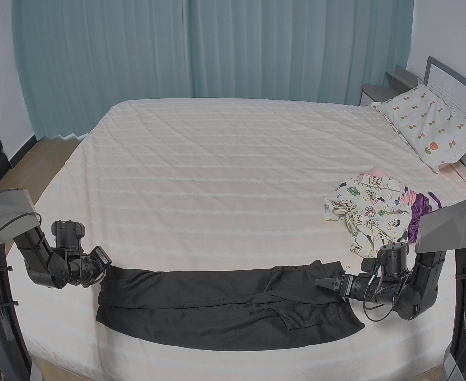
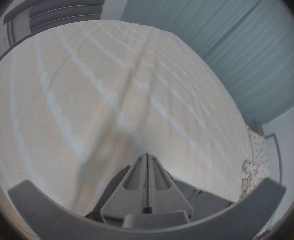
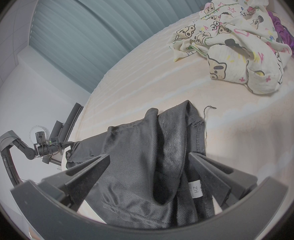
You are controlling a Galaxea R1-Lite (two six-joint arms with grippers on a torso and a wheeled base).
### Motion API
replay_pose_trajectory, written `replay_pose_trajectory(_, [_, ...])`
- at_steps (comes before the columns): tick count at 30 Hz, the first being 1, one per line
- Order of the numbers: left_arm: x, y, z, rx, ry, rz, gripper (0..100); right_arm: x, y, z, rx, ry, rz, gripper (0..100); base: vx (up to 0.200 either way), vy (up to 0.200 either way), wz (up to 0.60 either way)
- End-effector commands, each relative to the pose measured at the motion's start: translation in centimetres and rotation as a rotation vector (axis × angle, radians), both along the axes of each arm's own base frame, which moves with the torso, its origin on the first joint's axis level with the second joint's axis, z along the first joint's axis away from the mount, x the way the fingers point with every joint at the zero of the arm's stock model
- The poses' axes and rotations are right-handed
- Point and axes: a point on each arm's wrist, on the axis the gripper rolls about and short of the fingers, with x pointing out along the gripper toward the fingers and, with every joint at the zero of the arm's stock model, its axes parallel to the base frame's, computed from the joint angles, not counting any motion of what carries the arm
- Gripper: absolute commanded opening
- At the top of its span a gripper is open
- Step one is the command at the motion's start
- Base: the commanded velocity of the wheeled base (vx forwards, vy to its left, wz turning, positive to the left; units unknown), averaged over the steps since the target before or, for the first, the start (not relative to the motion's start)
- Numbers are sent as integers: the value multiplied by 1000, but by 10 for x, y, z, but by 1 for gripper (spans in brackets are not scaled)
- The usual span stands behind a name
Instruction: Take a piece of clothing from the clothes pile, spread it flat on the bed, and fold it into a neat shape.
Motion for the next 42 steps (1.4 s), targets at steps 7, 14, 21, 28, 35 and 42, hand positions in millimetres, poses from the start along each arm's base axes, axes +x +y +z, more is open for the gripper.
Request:
replay_pose_trajectory(7, [15,13,-2,-45,-38,76,0,0,0,-1,-2,4,2,100,0,0,0])
replay_pose_trajectory(14, [20,15,-5,-41,-43,77,0,-1,0,-4,-4,13,1,100,0,0,0])
replay_pose_trajectory(21, [20,15,-5,-41,-41,77,100,-1,0,-5,-3,15,0,100,0,0,0])
replay_pose_trajectory(28, [12,28,2,-62,-51,106,100,1,-3,-1,3,0,-7,100,0,0,0])
replay_pose_trajectory(35, [-14,39,17,-172,-55,47,100,5,-9,10,33,-44,-44,100,0,0,0])
replay_pose_trajectory(42, [-28,34,9,-146,11,-3,100,6,-15,27,35,-103,-73,100,-200,0,0])
